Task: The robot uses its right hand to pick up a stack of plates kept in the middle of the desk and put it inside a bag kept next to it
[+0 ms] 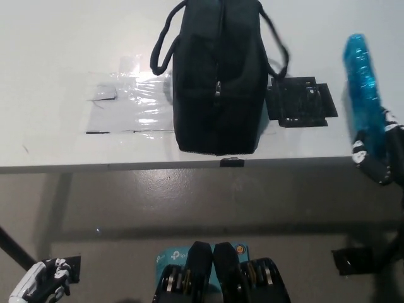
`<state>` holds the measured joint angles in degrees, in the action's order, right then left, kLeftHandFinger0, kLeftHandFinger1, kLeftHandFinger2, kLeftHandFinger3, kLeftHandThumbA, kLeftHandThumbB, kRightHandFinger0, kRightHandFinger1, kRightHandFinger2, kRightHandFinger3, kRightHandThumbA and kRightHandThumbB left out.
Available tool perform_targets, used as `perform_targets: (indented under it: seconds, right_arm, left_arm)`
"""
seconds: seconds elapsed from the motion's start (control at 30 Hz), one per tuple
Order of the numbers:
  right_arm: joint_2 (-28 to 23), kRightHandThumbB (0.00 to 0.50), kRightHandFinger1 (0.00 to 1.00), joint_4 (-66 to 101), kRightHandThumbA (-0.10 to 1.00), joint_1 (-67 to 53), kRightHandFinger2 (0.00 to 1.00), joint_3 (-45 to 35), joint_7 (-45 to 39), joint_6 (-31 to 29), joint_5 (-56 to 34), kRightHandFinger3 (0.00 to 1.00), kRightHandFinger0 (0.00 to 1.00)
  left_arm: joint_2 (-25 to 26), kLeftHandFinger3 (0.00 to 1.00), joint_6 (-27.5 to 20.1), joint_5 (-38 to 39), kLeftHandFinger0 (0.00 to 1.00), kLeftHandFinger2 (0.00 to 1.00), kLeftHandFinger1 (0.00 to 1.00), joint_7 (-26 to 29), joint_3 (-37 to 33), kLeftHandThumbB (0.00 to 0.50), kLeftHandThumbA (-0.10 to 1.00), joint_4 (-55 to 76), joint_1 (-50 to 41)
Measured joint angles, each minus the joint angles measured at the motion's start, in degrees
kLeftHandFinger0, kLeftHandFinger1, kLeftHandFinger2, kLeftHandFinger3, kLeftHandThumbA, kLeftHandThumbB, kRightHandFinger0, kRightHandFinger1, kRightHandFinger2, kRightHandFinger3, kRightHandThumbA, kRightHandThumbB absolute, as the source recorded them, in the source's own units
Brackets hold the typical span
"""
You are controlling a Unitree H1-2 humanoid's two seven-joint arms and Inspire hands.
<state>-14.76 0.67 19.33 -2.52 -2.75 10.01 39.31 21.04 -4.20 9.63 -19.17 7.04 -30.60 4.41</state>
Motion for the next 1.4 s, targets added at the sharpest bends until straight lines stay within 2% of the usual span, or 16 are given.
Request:
perform_targets:
  seconds: [0.07, 0.1, 0.13, 0.2, 0.23, 0.37, 0.53, 0.67, 0.8, 0.9, 0.93, 1.0, 1.13, 1.17, 1.2, 1.4]
  right_arm:
    - [1.22, 0.198, 0.0, 0.83, -0.1, 0.07, 0.32, -2.1, -0.67, 1.38, -2.34, 0.05, 0.0]
    - [1.84, 0.176, 0.0, 1.4, -0.1, 0.09, 0.28, -3.1, -0.95, 2.14, -3.41, 0.07, 0.0]
    - [2.46, 0.19, 0.0, 2.0, -0.1, 0.14, 0.24, -4.01, -1.34, 3.26, -4.57, 0.05, 0.0]
    - [4.39, 0.243, 0.0, 3.65, -0.1, 0.58, 0.04, -6.49, -1.92, 5.94, -6.78, 0.0, 0.0]
    - [5.02, 0.257, 0.0, 4.12, -0.1, 0.97, 0.0, -7.39, -2.12, 7.22, -7.92, 0.0, 0.0]
    - [6.52, 0.278, 0.0, 6.37, -0.1, 3.74, 0.0, -10.23, -3.05, 12.02, -11.99, 0.0, 0.0]
    - [6.41, 0.3, 0.0, 6.88, -0.1, 7.28, 0.0, -10.33, -3.67, 14.96, -15.09, 0.0, 0.0]
    - [6.39, 0.285, 0.0, 7.3, -0.1, 9.06, 0.07, -8.37, -3.89, 15.71, -16.04, 0.06, 0.0]
    - [6.52, 0.276, 0.0, 7.3, -0.1, 10.89, 0.1, -6.35, -4.02, 16.15, -16.69, 0.06, 0.0]
    - [6.57, 0.292, 0.0, 7.23, -0.1, 12.75, 0.08, -5.32, -4.07, 16.61, -16.66, 0.06, 0.0]
    - [6.57, 0.338, 0.0, 7.23, -0.1, 13.97, 0.08, -4.9, -4.07, 16.79, -16.66, 0.05, 0.0]
    - [6.93, 0.349, 0.0, 6.73, -0.1, 16.36, 0.07, -4.76, -4.06, 17.02, -17.01, 0.04, 0.0]
    - [7.13, 0.349, 0.0, 5.78, -0.1, 20.68, 0.06, -4.37, -4.04, 17.09, -18.06, 0.03, 0.0]
    - [7.13, 0.32, 0.0, 5.75, -0.1, 20.96, 0.04, -4.31, -4.04, 17.09, -18.2, 0.03, 0.0]
    - [7.09, 0.303, 0.0, 5.49, -0.1, 21.53, 0.08, -3.92, -4.04, 17.08, -18.33, 0.02, 0.0]
    - [5.96, 0.298, 0.0, 3.37, -0.1, 25.31, 0.13, 0.63, -4.03, 17.05, -17.4, 0.01, 0.0]
  left_arm:
    - [0.0, 0.35, 0.0, 0.0, 0.02, 0.35, 0.22, 0.0, 0.0, 0.5, 0.38, 0.06, 0.0]
    - [0.0, 0.34, 0.0, 0.0, 0.03, 0.35, 0.23, 0.0, 0.0, 0.5, 0.38, 0.1, 0.0]
    - [0.0, 0.34, 0.0, -0.01, 0.03, 0.35, 0.23, 0.01, 0.0, 0.5, 0.38, 0.13, 0.0]
    - [0.0, 0.36, -0.01, -0.03, 0.03, 0.37, 0.23, 0.01, 0.0, 0.5, 0.38, 0.15, -0.01]
    - [0.0, 0.36, -0.01, -0.04, 0.03, 0.37, 0.23, 0.01, 0.0, 0.5, 0.38, 0.14, -0.01]
    - [0.03, 0.35, -0.04, -0.14, 0.03, 0.36, 0.22, 0.0, 0.0, 0.5, 0.38, 0.15, 0.01]
    - [0.03, 0.36, -0.05, -0.38, 0.03, 0.36, 0.21, 0.01, 0.01, 0.5, 0.38, 0.36, 0.0]
    - [0.04, 0.37, -0.06, -0.6, 0.02, 0.37, 0.22, 0.01, 0.02, 0.5, 0.39, 0.31, 0.01]
    - [0.04, 0.34, -0.14, -0.69, 0.01, 0.36, 0.21, -0.01, 0.03, 0.5, 0.38, 0.29, 0.1]
    - [0.03, 0.32, -0.32, -0.71, 0.0, 0.34, 0.2, -0.02, 0.02, 0.5, 0.39, 0.27, 0.13]
    - [0.03, 0.33, -0.43, -0.73, 0.0, 0.34, 0.2, -0.02, 0.02, 0.5, 0.39, 0.27, 0.16]
    - [0.04, 0.34, -0.55, -0.77, 0.0, 0.34, 0.21, -0.02, 0.02, 0.5, 0.39, 0.22, 0.18]
    - [0.03, 0.34, -0.7, -0.84, 0.0, 0.34, 0.21, -0.02, 0.02, 0.5, 0.39, 0.22, 0.24]
    - [0.03, 0.34, -0.71, -0.84, 0.02, 0.35, 0.21, -0.01, 0.02, 0.5, 0.39, 0.22, 0.24]
    - [0.04, 0.34, -0.72, -0.86, 0.02, 0.35, 0.22, -0.01, 0.01, 0.5, 0.38, 0.21, 0.2]
    - [0.03, 0.34, -0.74, -0.91, 0.0, 0.35, 0.2, -0.02, -0.02, 0.5, 0.39, 0.19, 0.23]
